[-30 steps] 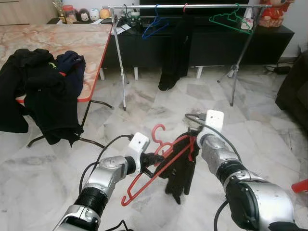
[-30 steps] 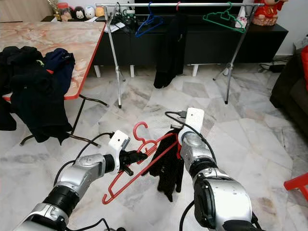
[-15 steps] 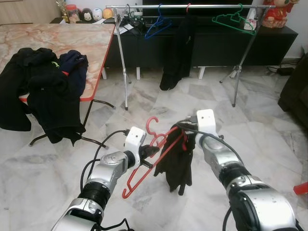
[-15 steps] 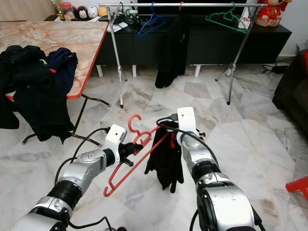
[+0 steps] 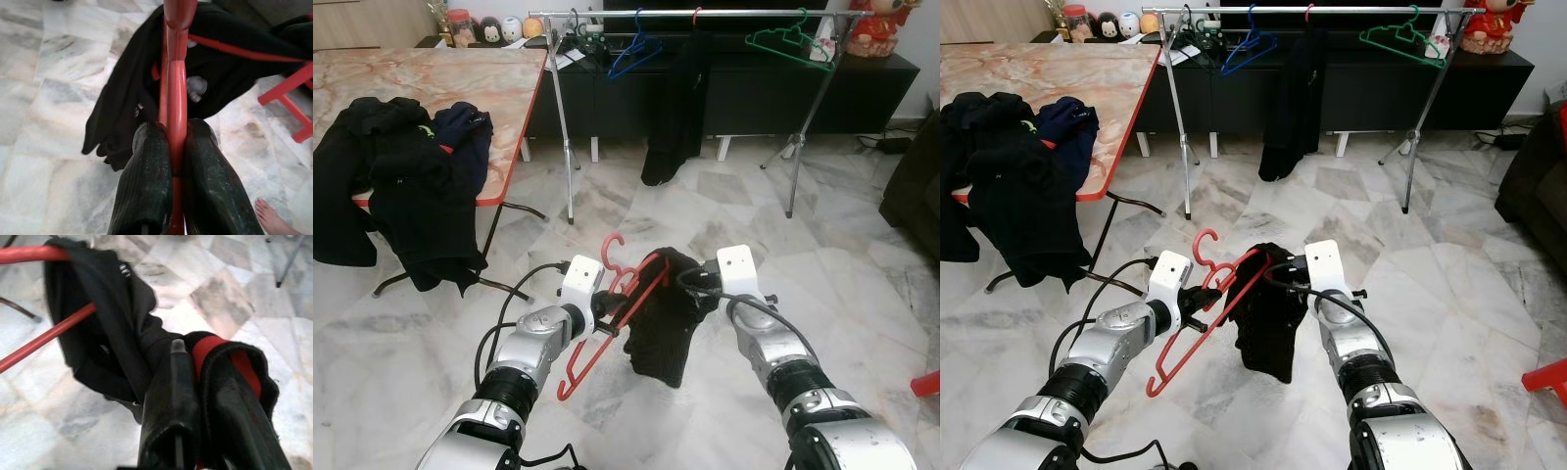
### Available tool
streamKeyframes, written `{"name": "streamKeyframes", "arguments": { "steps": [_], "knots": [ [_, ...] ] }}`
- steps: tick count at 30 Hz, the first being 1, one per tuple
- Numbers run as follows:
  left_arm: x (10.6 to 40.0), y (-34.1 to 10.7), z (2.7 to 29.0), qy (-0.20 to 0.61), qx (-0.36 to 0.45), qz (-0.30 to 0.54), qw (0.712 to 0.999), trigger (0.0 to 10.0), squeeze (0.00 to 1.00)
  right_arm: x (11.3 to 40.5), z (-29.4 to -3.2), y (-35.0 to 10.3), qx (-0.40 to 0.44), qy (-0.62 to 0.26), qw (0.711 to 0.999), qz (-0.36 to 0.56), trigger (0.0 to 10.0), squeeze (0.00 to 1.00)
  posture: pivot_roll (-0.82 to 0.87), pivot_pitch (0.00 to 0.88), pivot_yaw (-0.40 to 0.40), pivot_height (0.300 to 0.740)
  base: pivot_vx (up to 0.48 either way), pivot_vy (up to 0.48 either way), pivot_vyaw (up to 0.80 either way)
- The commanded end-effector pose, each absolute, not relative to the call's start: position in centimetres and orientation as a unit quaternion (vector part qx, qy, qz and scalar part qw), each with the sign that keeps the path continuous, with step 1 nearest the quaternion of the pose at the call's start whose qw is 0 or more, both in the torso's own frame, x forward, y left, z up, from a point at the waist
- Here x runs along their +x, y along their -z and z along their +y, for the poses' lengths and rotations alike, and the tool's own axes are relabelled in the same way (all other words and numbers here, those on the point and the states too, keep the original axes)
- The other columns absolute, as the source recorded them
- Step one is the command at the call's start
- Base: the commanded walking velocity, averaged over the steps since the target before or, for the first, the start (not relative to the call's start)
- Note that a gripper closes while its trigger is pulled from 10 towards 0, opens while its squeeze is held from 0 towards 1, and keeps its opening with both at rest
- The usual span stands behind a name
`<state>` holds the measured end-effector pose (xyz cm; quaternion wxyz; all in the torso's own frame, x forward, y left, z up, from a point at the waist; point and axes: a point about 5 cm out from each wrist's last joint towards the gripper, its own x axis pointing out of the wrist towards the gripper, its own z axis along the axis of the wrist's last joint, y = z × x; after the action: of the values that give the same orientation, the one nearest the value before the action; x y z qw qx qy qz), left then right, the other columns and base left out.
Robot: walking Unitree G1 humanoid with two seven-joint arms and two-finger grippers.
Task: Hang hanger
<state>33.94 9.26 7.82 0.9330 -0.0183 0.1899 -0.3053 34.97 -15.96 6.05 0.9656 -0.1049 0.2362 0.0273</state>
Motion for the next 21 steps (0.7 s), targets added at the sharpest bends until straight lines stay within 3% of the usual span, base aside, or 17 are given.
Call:
{"name": "streamKeyframes", "arguments": {
  "steps": [1, 8, 21],
  "knots": [
    [34.2, -9.3, 9.0, 0.337, -0.026, 0.160, 0.928, 10.0, 0.00, 35.4, -15.5, -7.2, -0.099, -0.053, 0.972, 0.208, 10.0, 0.00, -0.05, 0.014, -0.015, 0.740, 0.000, 0.000, 0.00],
    [32.5, -9.2, 8.5, 0.440, -0.043, 0.168, 0.881, 10.0, 0.00, 36.4, -15.9, -9.5, -0.124, -0.061, 0.976, 0.167, 10.0, 0.00, -0.05, 0.012, -0.013, 0.740, 0.000, 0.000, 0.00],
    [30.6, -9.2, 9.1, 0.510, -0.031, 0.183, 0.840, 10.0, 0.00, 37.7, -16.9, -11.5, -0.138, -0.027, 0.977, 0.159, 10.0, 0.00, -0.05, 0.012, -0.014, 0.740, 0.000, 0.000, 0.00]
  ]
}}
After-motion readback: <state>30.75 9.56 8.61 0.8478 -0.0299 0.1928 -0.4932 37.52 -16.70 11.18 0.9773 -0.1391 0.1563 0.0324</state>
